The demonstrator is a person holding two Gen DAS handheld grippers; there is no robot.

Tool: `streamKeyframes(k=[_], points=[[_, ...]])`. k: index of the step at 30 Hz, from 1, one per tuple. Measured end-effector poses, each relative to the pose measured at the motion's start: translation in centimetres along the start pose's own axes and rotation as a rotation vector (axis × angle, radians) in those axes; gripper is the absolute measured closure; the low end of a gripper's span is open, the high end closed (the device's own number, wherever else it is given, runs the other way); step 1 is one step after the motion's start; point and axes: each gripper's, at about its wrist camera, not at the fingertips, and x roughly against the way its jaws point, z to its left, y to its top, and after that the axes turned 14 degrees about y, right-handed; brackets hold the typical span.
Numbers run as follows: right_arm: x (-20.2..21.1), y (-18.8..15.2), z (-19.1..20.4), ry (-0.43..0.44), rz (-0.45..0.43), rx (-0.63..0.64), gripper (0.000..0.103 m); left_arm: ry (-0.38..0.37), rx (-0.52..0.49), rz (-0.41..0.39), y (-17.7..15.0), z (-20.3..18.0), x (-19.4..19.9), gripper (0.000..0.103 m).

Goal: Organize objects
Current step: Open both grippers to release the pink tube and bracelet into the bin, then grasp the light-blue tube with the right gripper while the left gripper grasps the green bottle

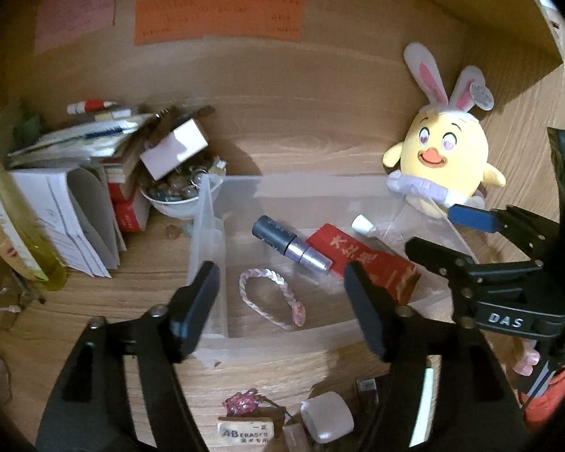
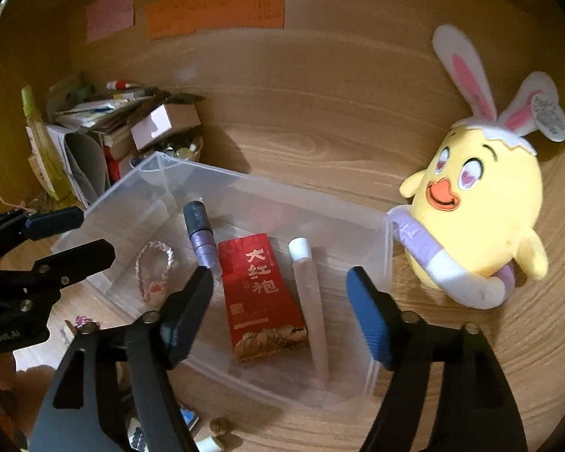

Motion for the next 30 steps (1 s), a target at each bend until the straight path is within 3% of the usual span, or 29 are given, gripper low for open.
streamKeyframes(k=[4, 6, 17, 30], points=[[1.9, -0.4, 0.3, 0.011, -0.028, -0.005, 0.020, 0.036, -0.004, -0.040, -0.3, 0.1, 1.6, 0.010], [2.8, -0.8, 0.4, 0.018, -0.041, -0.011, 0.020, 0.054, -0.016, -0.063, -0.5, 0.0, 2.5, 0.007], [6.8, -4.1, 1.2, -0.009, -0.039, 0.041, 0.018, 0.039, -0.020, -0.059, -2.5, 0.2, 5.3, 0.004], [7.2, -9.2, 1.7, 0.057, 0.041, -0.011, 0.018, 0.050, -0.009, 0.048, -6.6, 0.7, 5.3, 0.004]])
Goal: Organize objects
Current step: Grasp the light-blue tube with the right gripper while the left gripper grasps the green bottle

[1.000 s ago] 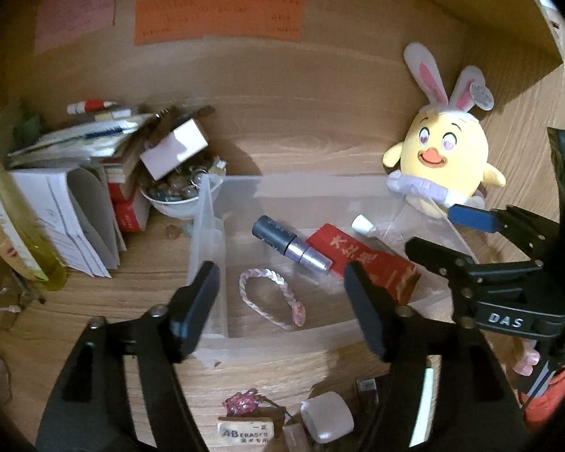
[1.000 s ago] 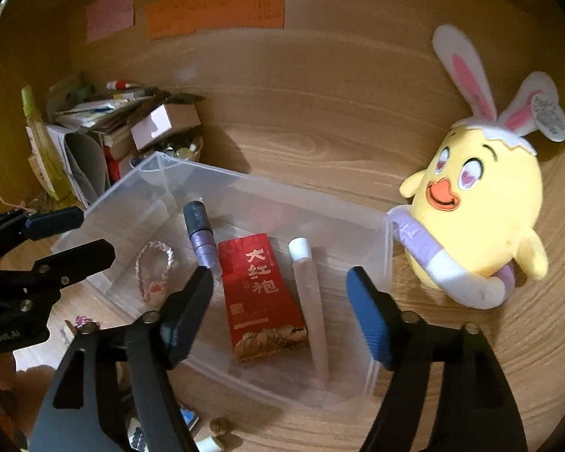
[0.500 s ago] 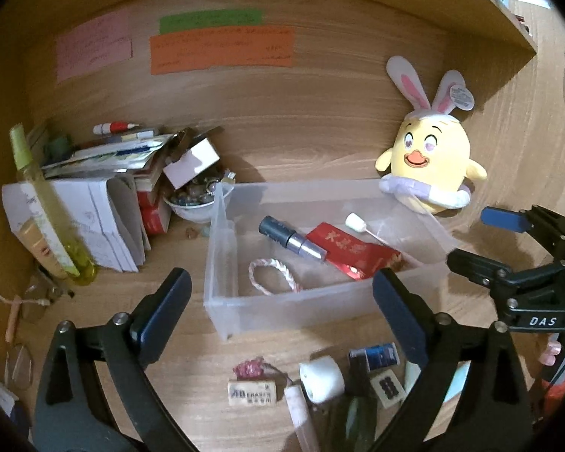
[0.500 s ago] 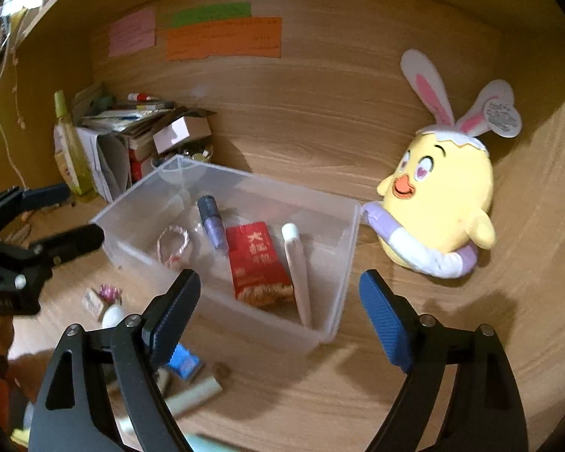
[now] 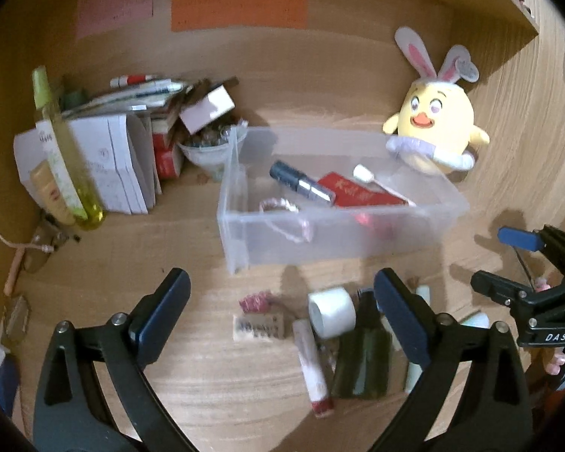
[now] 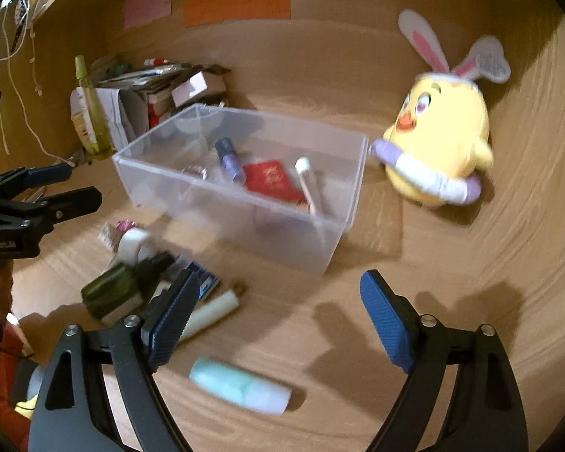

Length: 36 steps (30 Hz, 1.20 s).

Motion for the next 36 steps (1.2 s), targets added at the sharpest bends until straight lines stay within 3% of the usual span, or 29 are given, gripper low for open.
streamKeyframes(k=[7, 20, 24, 29, 31, 36], points=[[-0.9, -2.8, -0.2, 0.070, 0.055, -0.101, 0.018, -0.051, -0.032, 0.043, -2.1, -1.9, -0.2, 0.004], [-1.7, -6.0, 0.9, 0.108, 0.103, -0.159, 0.018, -0.123, -0.100, 0.083, -4.7, -4.6, -0.3, 0.004], [-2.0, -6.4, 1.1, 0.098, 0.108, -0.171, 0.018, -0.143, -0.107, 0.103, -4.9, -4.8, -0.6, 0.027], [-1.9, -6.7, 1.6, 0.061, 0.091, -0.164, 0.020, -0.151, -0.090, 0.114, -4.9, -4.8, -1.1, 0.044], [-1.9, -6.8, 1.7, 0.034, 0.087, -0.150, 0.031, -0.163, -0.083, 0.116, -4.8, -4.8, -1.2, 0.059], [-1.7, -7.0, 1.6, 0.022, 0.073, -0.139, 0.032, -0.176, -0.078, 0.118, -4.9, -4.9, -1.4, 0.062]])
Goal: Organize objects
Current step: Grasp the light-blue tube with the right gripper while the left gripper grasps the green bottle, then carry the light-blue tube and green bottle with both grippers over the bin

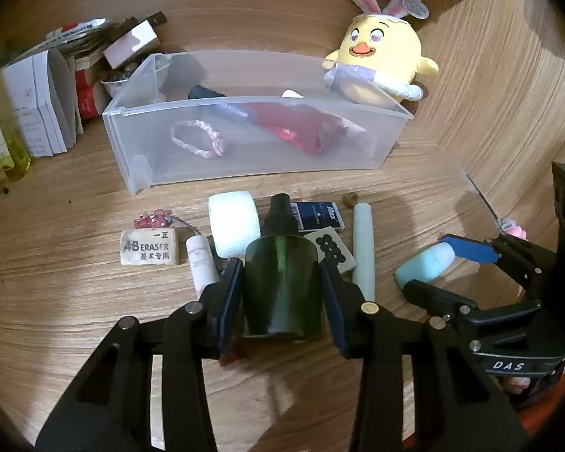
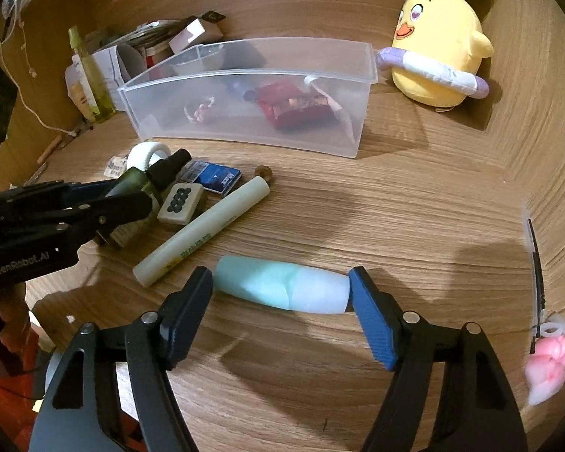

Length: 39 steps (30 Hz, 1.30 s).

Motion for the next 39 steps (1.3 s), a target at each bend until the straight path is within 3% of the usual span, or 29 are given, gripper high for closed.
streamKeyframes(k=[14, 28, 39], points=[[2.3, 1.6, -1.3, -0.033, -0.097, -0.016, 0.032, 0.004, 0.047, -0.082, 1.2, 1.1, 2.5, 0.062], [5.0, 6.1, 0.2, -0.006, -0.263, 0.049, 0.032, 0.018, 0.096, -0.200, 4.1, 2.5, 5.4, 0.062], [4.3, 9.4, 1.2, 0.010, -0.307, 0.100, 0.032, 0.039, 0.143, -0.267, 7.0, 4.2, 6.2, 0.062]])
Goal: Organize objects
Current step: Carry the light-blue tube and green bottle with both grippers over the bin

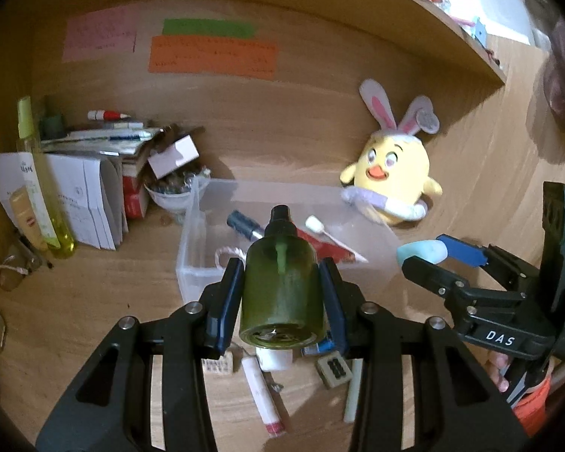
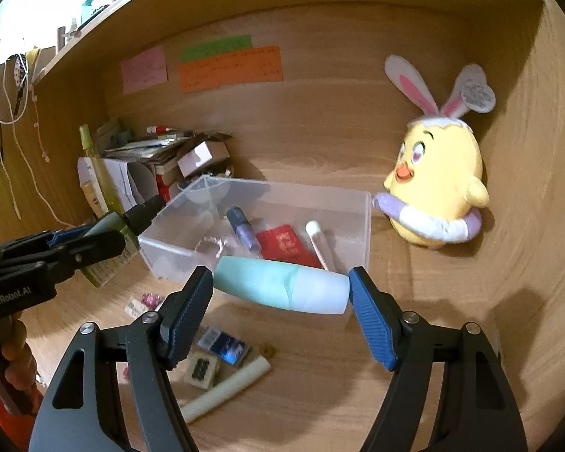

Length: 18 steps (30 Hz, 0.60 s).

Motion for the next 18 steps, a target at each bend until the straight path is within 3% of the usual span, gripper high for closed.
streamKeyframes(k=[13, 18], points=[[-3.5, 3.9, -0.5, 0.016, -0.008, 0.034, 0.032, 0.037, 0.021, -0.003, 3.2, 0.9, -2.8, 0.062], [-5.6, 4.8, -0.5, 0.024, 0.018, 0.045, 0.032, 0.040, 0.012, 0.035, 3.6, 0.6, -4.9, 0.062]])
